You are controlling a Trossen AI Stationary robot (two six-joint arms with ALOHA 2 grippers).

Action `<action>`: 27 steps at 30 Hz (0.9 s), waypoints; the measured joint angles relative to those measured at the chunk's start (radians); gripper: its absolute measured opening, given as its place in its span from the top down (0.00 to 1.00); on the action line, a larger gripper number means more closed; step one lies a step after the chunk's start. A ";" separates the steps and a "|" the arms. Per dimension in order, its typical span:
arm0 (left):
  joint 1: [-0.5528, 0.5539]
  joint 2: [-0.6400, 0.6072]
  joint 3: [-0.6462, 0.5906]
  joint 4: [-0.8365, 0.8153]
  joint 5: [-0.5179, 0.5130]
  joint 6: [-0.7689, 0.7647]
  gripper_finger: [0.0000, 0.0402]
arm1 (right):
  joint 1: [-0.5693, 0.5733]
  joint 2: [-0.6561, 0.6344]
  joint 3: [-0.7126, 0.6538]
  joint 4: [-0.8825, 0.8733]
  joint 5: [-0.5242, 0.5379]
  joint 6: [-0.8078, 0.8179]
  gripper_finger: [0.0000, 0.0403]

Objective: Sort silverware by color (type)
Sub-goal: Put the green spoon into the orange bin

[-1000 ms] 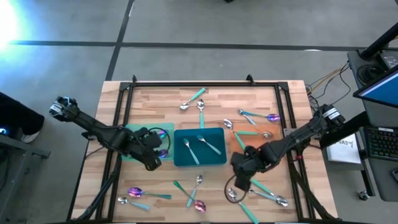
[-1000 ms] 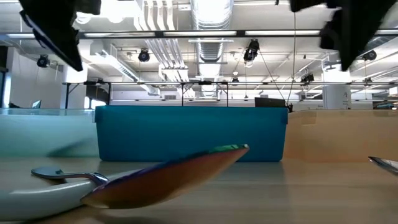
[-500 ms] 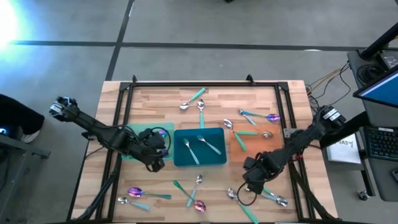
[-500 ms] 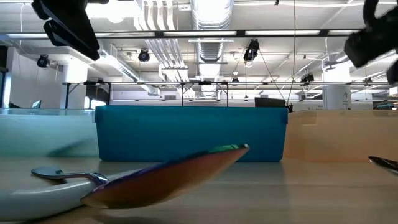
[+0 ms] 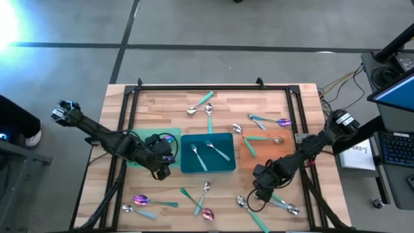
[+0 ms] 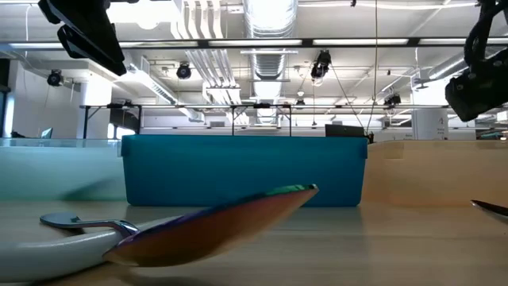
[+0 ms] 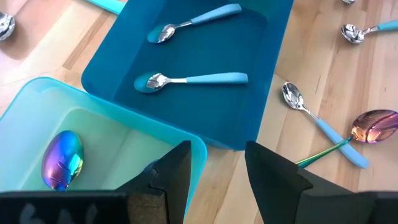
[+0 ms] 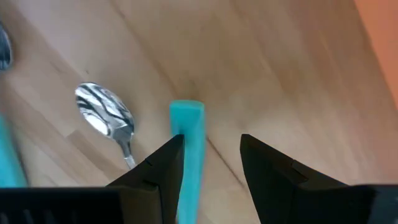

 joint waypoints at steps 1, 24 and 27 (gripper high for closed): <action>0.000 0.000 0.000 0.000 0.000 0.006 0.66 | 0.001 -0.001 -0.009 0.023 0.000 0.007 0.64; 0.000 0.000 0.000 0.000 -0.027 0.048 0.66 | 0.036 -0.002 -0.034 0.088 0.052 0.033 0.69; 0.000 0.000 0.000 0.000 -0.027 0.050 0.66 | 0.036 -0.001 -0.037 0.088 0.060 0.035 0.71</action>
